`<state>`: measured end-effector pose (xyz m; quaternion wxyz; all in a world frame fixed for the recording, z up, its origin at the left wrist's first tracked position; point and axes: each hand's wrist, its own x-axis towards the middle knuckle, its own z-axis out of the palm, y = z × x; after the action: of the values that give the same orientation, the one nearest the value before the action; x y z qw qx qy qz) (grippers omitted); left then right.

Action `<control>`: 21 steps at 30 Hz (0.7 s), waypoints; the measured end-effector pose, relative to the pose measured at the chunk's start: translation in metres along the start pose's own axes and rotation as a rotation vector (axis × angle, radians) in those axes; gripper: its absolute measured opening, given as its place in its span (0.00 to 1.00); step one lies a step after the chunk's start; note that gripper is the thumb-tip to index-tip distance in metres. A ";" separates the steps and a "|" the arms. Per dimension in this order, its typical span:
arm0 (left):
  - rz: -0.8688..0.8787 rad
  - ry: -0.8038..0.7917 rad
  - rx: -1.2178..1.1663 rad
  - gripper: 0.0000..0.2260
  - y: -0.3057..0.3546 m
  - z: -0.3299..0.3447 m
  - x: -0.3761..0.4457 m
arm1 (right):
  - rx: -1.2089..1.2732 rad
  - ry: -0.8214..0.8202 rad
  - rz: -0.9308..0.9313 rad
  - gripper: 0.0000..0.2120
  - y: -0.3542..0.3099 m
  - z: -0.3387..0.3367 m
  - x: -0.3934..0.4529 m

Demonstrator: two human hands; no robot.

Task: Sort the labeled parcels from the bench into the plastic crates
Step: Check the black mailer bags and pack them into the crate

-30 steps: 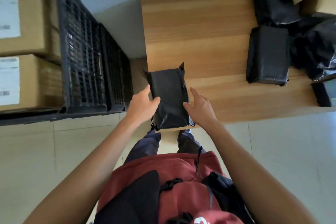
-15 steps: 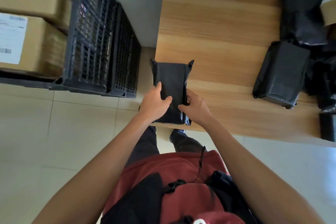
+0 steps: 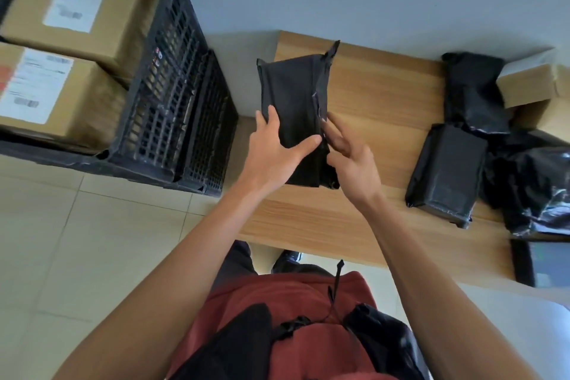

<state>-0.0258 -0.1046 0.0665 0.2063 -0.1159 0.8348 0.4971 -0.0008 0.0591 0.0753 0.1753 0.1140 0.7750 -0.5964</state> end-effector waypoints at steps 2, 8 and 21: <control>0.033 0.022 -0.014 0.53 0.018 -0.002 -0.001 | 0.004 0.010 -0.078 0.40 -0.019 -0.009 -0.002; 0.137 0.119 -0.210 0.46 0.041 -0.004 -0.003 | 0.029 0.048 -0.317 0.35 -0.045 -0.032 -0.012; 0.262 -0.140 -0.846 0.30 0.065 -0.015 -0.033 | 0.370 0.078 -0.137 0.22 -0.048 -0.044 -0.022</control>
<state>-0.0256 -0.0870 0.1392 0.1320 -0.0496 0.5498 0.8233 -0.0047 0.0895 0.1363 0.0803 0.1140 0.6644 -0.7343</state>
